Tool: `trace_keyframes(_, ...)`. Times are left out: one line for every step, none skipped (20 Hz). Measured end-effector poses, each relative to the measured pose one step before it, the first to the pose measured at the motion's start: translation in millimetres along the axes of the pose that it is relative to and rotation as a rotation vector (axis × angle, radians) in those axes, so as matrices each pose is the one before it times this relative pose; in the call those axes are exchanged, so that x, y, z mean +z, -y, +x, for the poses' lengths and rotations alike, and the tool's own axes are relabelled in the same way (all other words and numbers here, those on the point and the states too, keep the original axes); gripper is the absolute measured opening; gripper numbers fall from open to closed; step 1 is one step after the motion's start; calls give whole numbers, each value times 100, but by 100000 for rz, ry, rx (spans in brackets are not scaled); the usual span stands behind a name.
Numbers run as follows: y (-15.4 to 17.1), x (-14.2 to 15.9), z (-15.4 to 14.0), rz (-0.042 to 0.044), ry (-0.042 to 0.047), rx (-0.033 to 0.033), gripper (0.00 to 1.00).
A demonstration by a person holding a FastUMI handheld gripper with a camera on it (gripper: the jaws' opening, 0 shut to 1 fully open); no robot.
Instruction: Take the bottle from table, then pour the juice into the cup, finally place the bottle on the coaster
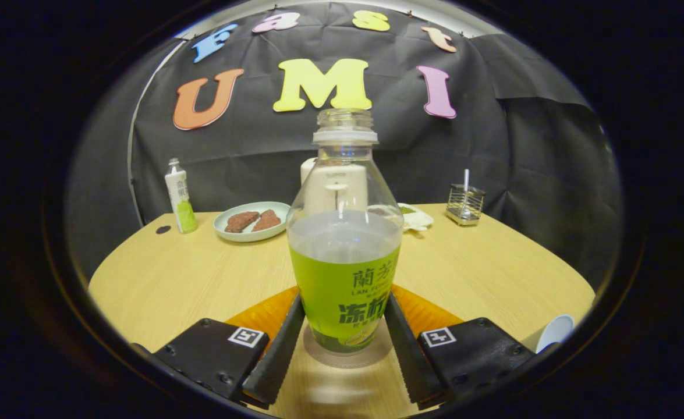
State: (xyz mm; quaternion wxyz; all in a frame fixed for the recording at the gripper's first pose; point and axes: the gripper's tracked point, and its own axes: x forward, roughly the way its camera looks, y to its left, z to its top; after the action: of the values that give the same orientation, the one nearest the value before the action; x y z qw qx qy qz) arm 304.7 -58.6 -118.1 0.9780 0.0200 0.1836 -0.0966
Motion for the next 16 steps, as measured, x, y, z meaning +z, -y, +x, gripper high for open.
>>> trace_keyframes(-74, 39, -116, -210, -37, 150, 84)
trace_keyframes(67, -52, -64, -110, -525, -363, 86)
trace_keyframes(206, -74, -6, -119, -636, -672, 88)
trace_keyframes(62, 92, -255, 230, 83, 81, 89)
trace_keyframes(-307, -18, -279, 429, 508, 1469, 90)
trace_keyframes(-192, 157, -326, 352, 741, 1434, 90)
trace_keyframes(61, 16, -315, 184, 739, 616, 90)
trace_keyframes(180, 123, -506, 305, 842, -149, 89)
trace_keyframes(163, 121, -563, 341, 1028, 90, 89)
trace_keyframes(-54, 224, -687, 52, 1057, 419, 92)
trace_keyframes(98, 67, -774, -481, 1114, -194, 94)
trace_keyframes(204, 181, -580, -809, 1373, -406, 97)
trace_keyframes(169, 290, -1312, -634, 1724, -515, 99)
trace_keyframes(177, 186, -820, -265, 1253, -152, 100)
trace_keyframes(241, -93, -639, 454, 678, -335, 100)
trace_keyframes(93, 3, -868, 594, 689, 1, 100)
